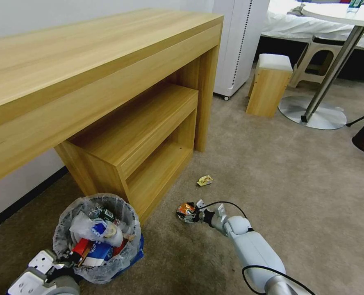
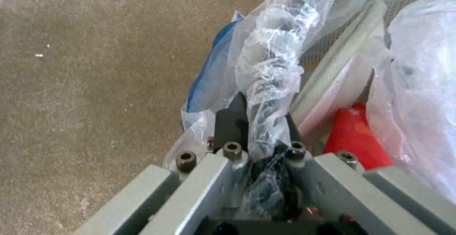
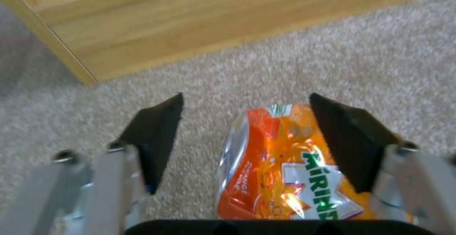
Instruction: Pick up the trash bin and place the garbage on the floor into it.
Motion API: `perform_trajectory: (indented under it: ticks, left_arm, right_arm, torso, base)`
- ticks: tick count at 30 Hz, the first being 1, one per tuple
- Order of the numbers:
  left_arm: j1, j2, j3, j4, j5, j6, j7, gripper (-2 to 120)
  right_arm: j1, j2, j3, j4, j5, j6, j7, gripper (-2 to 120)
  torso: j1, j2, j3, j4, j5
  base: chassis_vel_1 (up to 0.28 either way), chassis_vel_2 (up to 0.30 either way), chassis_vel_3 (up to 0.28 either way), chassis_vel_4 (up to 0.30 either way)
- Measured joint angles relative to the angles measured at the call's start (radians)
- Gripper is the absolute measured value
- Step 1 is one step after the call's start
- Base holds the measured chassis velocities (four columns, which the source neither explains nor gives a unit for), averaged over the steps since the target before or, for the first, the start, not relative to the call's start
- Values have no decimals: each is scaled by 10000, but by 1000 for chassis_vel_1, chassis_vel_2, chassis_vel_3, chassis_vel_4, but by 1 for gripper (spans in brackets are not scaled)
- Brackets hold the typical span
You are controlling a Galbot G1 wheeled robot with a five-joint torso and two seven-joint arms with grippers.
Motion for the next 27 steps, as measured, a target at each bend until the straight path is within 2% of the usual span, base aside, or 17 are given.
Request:
perform_trajectory:
  ticks: [2, 5, 6, 9, 15, 19, 24, 27]
  left_arm:
    - [17, 6, -33, 0, -25, -4, 0, 1]
    - [52, 24, -119, -8, -101, -14, 0, 1]
    - [52, 24, -119, -8, -101, -14, 0, 1]
    - [44, 32, -124, -11, -115, -17, 1, 1]
    - [8, 33, -4, -12, -72, -17, 2, 1]
    - [-19, 28, 140, -7, 64, -16, -1, 1]
    - [-21, 23, 216, 16, 179, -16, -16, 1]
    - [-23, 14, 267, 53, 238, -17, -25, 1]
  right_arm:
    - [26, 44, 5, -102, -219, -4, 95, 61]
    - [54, 71, 9, -268, -530, -35, 173, 46]
    - [54, 71, 9, -268, -530, -35, 173, 46]
    - [46, 14, 47, -285, -746, -137, 191, 33]
    - [-38, -135, 88, -267, -755, -150, 290, 25]
    - [-292, -228, 86, -90, -616, -98, 412, 10]
    - [-585, -379, -101, 370, -211, -105, 424, 7]
    - [-1052, -707, -514, 1313, 316, -126, 376, 7]
  torso:
    - [0, -1, 0, 0, 0]
    - [0, 0, 0, 0, 0]
    - [0, 0, 0, 0, 0]
    - [0, 0, 0, 0, 1]
    - [0, 0, 0, -1, 1]
    - [0, 0, -1, -1, 1]
    - [0, -1, 0, -1, 1]
    - [0, -1, 0, 0, 4]
  base:
    - [0, 0, 0, 0]
    - [0, 0, 0, 0]
    - [0, 0, 0, 0]
    - [0, 0, 0, 0]
    - [0, 0, 0, 0]
    - [0, 0, 0, 0]
    - [0, 0, 0, 0]
    - [0, 0, 0, 0]
